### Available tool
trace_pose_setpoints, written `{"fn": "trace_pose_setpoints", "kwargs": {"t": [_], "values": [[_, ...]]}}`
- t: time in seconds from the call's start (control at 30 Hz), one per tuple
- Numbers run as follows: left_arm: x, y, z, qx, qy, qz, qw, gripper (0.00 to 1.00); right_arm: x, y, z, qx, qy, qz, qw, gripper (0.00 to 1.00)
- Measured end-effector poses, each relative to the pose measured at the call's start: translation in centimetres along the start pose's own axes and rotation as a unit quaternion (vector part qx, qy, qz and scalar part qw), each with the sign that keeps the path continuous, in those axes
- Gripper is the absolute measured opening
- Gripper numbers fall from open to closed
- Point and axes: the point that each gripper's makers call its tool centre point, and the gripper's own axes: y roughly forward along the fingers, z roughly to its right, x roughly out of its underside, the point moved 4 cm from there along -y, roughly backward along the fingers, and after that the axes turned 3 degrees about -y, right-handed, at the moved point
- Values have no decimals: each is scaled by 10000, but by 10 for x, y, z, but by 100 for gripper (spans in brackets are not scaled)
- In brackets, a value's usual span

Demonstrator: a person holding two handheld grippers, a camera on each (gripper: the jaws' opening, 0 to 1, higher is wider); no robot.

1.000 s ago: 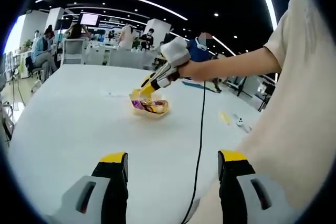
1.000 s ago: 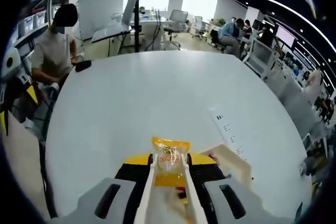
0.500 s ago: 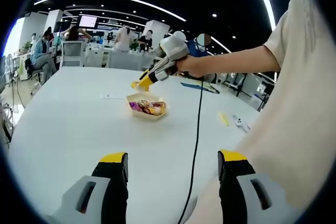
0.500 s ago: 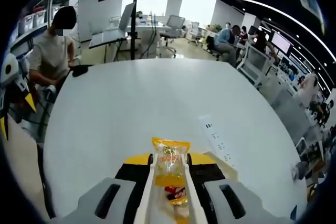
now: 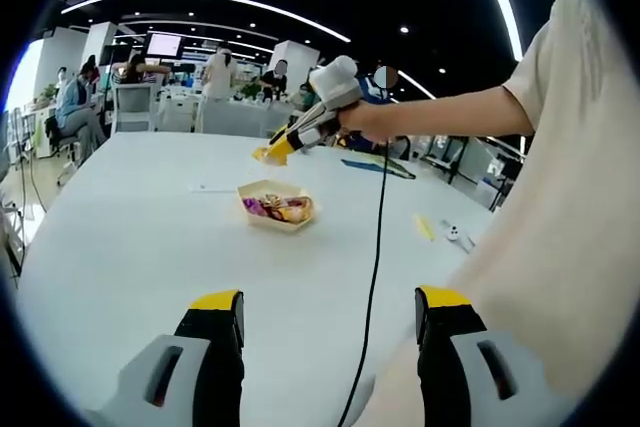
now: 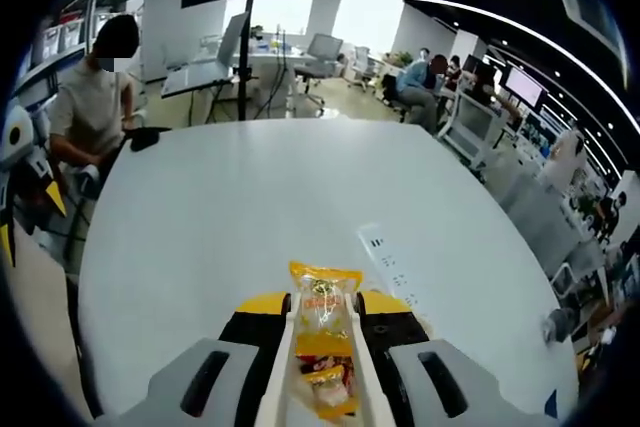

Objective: Place the target food into the container with the food tongs after gripping and lifting it, then release it inside without dropping or visibly crushing the food.

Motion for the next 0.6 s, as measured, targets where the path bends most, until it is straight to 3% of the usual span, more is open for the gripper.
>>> {"fn": "trace_pose_setpoints", "kwargs": {"t": [0.6], "values": [[-4, 1, 3, 30, 75, 21, 10000, 70, 4, -15, 18, 206, -4, -27, 9998, 26]]}}
